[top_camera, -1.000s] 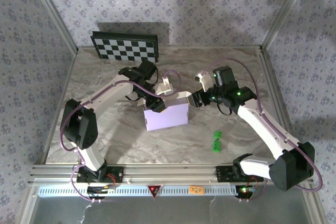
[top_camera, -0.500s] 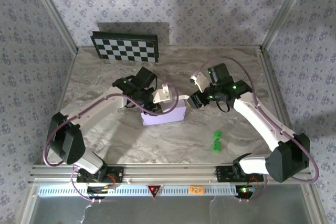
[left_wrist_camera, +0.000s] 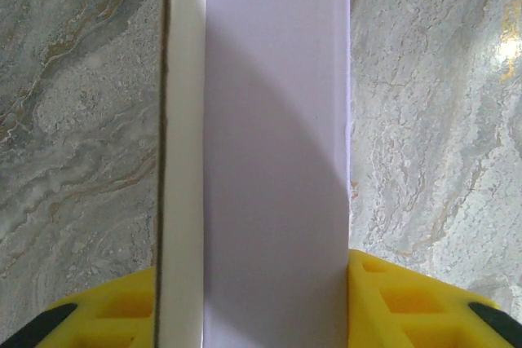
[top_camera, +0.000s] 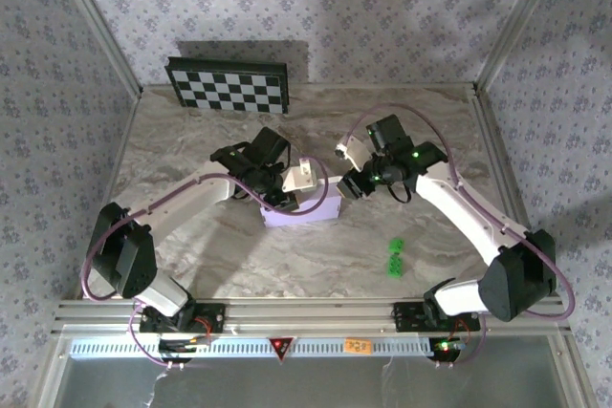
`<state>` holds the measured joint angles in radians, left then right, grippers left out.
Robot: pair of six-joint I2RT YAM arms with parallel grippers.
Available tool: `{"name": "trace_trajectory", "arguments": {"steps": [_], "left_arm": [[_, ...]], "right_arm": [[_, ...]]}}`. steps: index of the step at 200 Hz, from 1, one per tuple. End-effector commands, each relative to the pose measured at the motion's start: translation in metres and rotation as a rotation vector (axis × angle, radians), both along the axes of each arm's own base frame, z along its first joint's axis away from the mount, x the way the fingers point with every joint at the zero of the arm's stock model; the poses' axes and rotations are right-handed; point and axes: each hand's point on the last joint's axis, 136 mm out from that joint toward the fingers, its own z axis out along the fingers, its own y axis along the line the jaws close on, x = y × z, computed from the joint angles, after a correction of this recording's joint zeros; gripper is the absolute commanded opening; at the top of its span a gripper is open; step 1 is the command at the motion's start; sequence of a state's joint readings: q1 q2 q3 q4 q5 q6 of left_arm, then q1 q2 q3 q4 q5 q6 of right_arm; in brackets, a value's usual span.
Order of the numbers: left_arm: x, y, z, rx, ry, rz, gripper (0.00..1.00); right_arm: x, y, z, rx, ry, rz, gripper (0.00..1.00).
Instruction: Fold the paper box
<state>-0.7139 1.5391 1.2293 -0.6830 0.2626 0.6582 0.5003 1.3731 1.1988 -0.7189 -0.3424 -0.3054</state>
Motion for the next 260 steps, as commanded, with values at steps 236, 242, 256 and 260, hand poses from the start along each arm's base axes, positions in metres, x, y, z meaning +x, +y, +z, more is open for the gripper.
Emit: {"name": "trace_trajectory", "arguments": {"steps": [236, 242, 256, 260], "left_arm": [[0.009, 0.002, -0.005, 0.061, -0.016, 0.027, 0.42], [0.009, 0.002, -0.005, 0.061, -0.017, 0.027, 0.42], [0.009, 0.002, -0.005, 0.063, -0.015, 0.029, 0.42], [0.010, 0.002, -0.005, 0.062, -0.016, 0.028, 0.42]], "right_arm": [[0.006, 0.006, -0.006, -0.004, 0.106, -0.261, 0.18], [0.005, 0.008, -0.005, 0.000, 0.105, -0.265, 0.16], [0.004, 0.012, -0.002, 0.016, 0.098, -0.279, 0.13], [0.004, 0.013, -0.001, 0.020, 0.096, -0.284, 0.12]]}}
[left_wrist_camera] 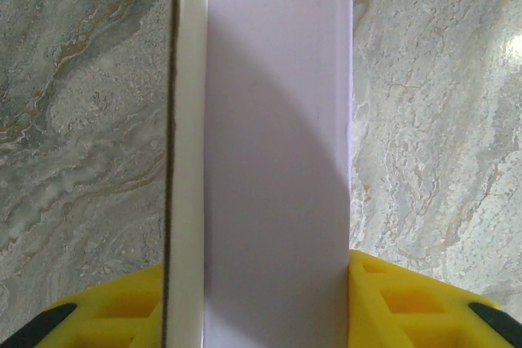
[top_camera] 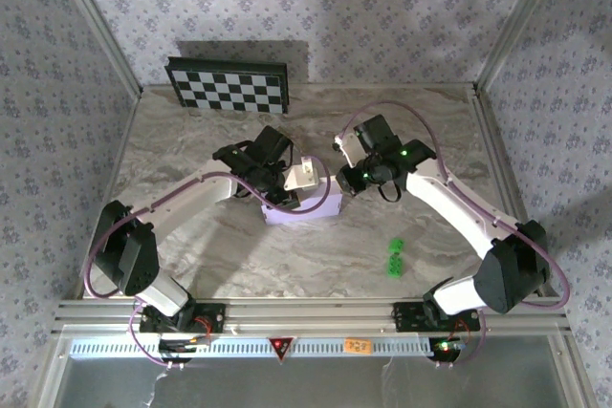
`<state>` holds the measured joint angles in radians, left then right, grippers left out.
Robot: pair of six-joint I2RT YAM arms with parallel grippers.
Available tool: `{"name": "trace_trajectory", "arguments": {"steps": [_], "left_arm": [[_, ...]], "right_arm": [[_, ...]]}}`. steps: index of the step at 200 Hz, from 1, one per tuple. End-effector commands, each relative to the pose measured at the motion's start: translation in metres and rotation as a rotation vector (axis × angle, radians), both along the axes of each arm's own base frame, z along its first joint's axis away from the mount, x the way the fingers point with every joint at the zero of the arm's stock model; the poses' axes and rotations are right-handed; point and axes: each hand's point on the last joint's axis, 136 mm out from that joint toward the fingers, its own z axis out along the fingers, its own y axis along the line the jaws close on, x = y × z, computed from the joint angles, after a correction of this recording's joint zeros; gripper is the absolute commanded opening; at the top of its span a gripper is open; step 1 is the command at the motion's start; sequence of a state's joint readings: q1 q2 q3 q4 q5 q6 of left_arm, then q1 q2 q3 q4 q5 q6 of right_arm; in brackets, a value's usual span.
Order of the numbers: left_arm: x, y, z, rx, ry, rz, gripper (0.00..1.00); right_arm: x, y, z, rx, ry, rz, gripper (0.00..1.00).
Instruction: Fold the paper box
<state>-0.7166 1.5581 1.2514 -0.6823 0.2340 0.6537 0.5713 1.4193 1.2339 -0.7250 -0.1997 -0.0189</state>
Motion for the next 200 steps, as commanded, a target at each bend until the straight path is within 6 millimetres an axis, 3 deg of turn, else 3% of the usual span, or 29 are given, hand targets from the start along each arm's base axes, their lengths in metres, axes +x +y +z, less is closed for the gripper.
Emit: {"name": "trace_trajectory", "arguments": {"steps": [1, 33, 38, 105, 150, 200], "left_arm": [[0.002, 0.003, -0.005, 0.046, 0.001, 0.014, 0.42], [0.003, 0.003, -0.005, 0.046, 0.003, 0.017, 0.42], [0.003, 0.003, -0.005, 0.047, 0.005, 0.017, 0.42], [0.003, 0.003, -0.006, 0.047, 0.011, 0.022, 0.42], [0.002, 0.002, -0.005, 0.041, 0.015, 0.026, 0.42], [0.001, 0.002, -0.006, 0.046, 0.026, 0.024, 0.41]], "right_arm": [[-0.003, 0.007, 0.007, 0.038, -0.007, -0.050, 0.12], [-0.002, 0.013, 0.015, 0.105, -0.007, -0.106, 0.09], [-0.007, 0.010, 0.002, 0.090, 0.020, -0.120, 0.08], [0.000, 0.018, 0.009, 0.121, -0.016, -0.239, 0.03], [0.002, 0.013, 0.007, 0.115, -0.010, -0.329, 0.01], [0.000, 0.022, 0.018, 0.172, -0.024, -0.375, 0.00]]}}
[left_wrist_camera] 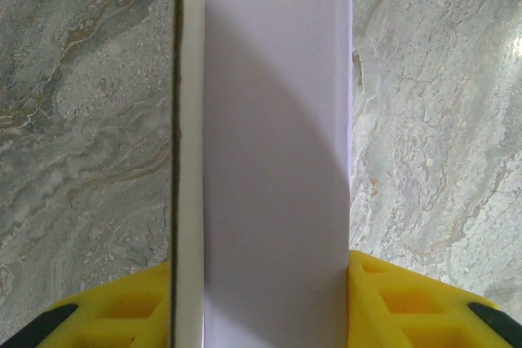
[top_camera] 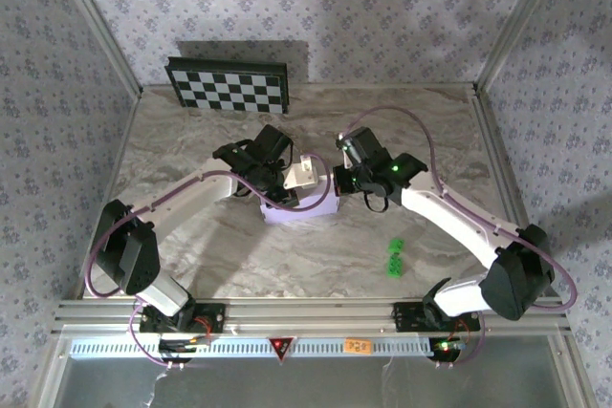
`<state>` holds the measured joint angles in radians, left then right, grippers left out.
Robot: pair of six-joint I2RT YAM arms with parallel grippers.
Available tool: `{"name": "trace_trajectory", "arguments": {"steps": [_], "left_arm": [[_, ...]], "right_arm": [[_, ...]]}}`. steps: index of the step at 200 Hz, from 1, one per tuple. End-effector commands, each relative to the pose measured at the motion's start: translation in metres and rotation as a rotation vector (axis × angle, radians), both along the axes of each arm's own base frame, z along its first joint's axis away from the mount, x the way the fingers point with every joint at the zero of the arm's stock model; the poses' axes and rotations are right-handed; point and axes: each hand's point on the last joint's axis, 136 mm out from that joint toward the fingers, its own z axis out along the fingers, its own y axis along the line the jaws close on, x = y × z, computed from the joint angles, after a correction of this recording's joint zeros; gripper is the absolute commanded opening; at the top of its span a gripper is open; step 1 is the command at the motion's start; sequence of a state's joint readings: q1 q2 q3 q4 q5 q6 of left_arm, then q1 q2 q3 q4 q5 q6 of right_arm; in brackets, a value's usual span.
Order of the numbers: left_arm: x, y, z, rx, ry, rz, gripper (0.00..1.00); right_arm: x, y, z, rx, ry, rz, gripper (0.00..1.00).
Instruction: Fold the paper box
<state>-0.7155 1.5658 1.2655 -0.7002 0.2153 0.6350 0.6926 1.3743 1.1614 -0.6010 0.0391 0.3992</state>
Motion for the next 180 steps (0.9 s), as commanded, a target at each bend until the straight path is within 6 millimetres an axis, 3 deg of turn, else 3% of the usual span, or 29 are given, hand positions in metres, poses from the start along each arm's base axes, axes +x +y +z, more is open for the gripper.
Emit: {"name": "trace_trajectory", "arguments": {"steps": [1, 64, 66, 104, 180], "left_arm": [[-0.001, -0.001, -0.006, 0.029, 0.021, -0.003, 0.41], [-0.003, 0.000, -0.007, 0.040, 0.026, -0.009, 0.41], [-0.003, 0.000, -0.007, 0.040, 0.025, -0.009, 0.41], [-0.004, 0.001, -0.010, 0.057, 0.028, -0.011, 0.41], [-0.006, 0.000, -0.013, 0.066, 0.037, -0.009, 0.41]], "right_arm": [[-0.004, 0.015, 0.016, 0.092, -0.021, -0.020, 0.00], [-0.006, 0.013, 0.018, 0.088, 0.003, -0.051, 0.00], [-0.003, 0.015, 0.028, 0.104, -0.014, -0.051, 0.00], [-0.014, 0.008, 0.028, 0.051, 0.075, -0.028, 0.00], [-0.006, 0.019, 0.024, 0.098, 0.093, -0.037, 0.00]]}}
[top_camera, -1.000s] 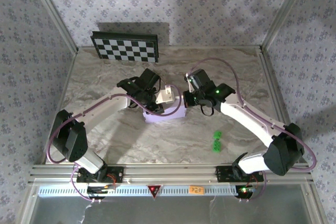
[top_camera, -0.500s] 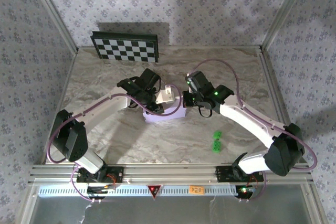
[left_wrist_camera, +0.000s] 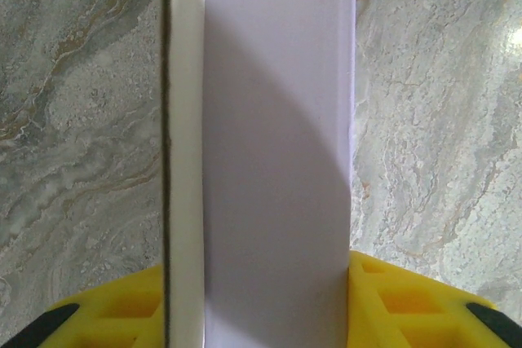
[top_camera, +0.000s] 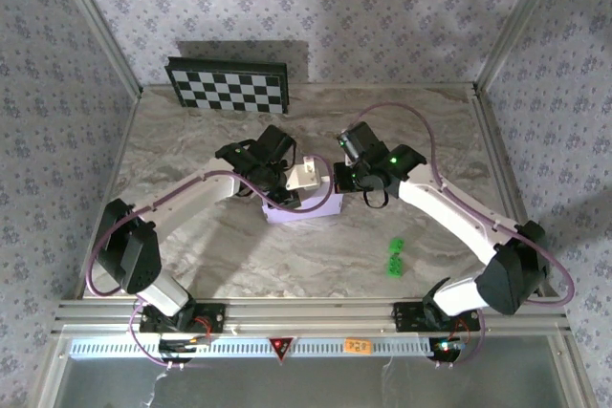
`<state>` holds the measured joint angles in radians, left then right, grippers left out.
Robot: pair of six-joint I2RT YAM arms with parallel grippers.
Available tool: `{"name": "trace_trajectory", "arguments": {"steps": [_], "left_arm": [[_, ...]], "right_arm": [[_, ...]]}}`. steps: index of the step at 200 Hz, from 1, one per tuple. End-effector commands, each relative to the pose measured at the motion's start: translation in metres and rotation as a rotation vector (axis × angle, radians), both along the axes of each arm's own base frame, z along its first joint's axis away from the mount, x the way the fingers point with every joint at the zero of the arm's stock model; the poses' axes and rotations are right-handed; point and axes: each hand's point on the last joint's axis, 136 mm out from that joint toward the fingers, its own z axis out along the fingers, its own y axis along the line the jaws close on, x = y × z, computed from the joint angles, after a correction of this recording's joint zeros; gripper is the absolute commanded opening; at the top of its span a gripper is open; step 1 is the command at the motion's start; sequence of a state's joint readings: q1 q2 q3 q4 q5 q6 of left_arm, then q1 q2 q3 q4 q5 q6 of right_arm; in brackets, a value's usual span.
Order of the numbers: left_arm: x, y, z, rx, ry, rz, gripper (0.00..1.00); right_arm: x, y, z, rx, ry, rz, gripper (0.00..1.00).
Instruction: Fold the paper box
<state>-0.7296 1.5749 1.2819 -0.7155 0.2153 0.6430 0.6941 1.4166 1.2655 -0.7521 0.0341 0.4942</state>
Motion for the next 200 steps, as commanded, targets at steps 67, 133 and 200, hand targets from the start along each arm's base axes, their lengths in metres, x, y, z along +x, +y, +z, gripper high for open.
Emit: {"name": "trace_trajectory", "arguments": {"steps": [67, 133, 200], "left_arm": [[-0.004, 0.004, -0.012, 0.052, 0.040, 0.011, 0.41], [-0.002, 0.004, -0.009, 0.046, 0.027, 0.015, 0.41], [-0.002, 0.005, -0.006, 0.043, 0.013, 0.016, 0.42]], "right_arm": [[0.004, 0.018, 0.008, 0.092, -0.077, -0.019, 0.00], [-0.004, 0.012, 0.002, 0.072, -0.175, -0.003, 0.00], [-0.005, 0.007, -0.003, 0.004, -0.213, 0.047, 0.00]]}}
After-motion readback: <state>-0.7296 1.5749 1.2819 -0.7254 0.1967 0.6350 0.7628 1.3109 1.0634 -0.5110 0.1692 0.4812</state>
